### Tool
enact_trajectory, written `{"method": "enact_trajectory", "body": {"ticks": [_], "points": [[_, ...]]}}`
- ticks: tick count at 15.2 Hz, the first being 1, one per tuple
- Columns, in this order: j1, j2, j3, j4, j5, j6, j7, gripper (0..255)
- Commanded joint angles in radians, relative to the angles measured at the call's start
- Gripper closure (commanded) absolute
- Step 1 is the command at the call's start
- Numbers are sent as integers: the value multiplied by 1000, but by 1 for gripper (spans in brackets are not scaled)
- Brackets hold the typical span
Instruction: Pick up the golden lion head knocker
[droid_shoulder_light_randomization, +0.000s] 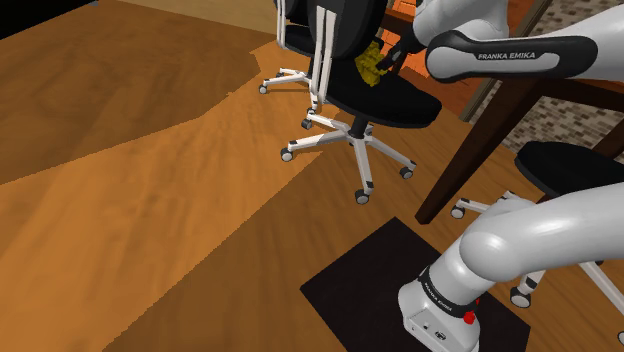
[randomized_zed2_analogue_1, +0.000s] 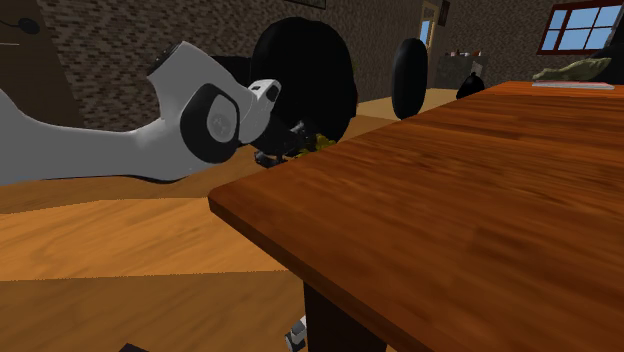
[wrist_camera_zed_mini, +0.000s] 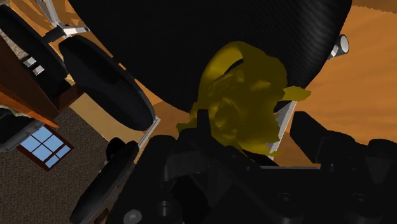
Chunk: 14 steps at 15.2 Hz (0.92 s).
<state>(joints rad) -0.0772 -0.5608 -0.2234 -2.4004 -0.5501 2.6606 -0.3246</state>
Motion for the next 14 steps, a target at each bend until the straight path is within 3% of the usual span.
{"method": "enact_trajectory", "body": {"ticks": [1, 8, 14], "points": [[1, 9, 5, -11, -3, 8, 5, 255], [0, 11, 13, -12, -6, 9, 15, 255], [26, -5, 2, 49, 28, -65, -28, 255]]}}
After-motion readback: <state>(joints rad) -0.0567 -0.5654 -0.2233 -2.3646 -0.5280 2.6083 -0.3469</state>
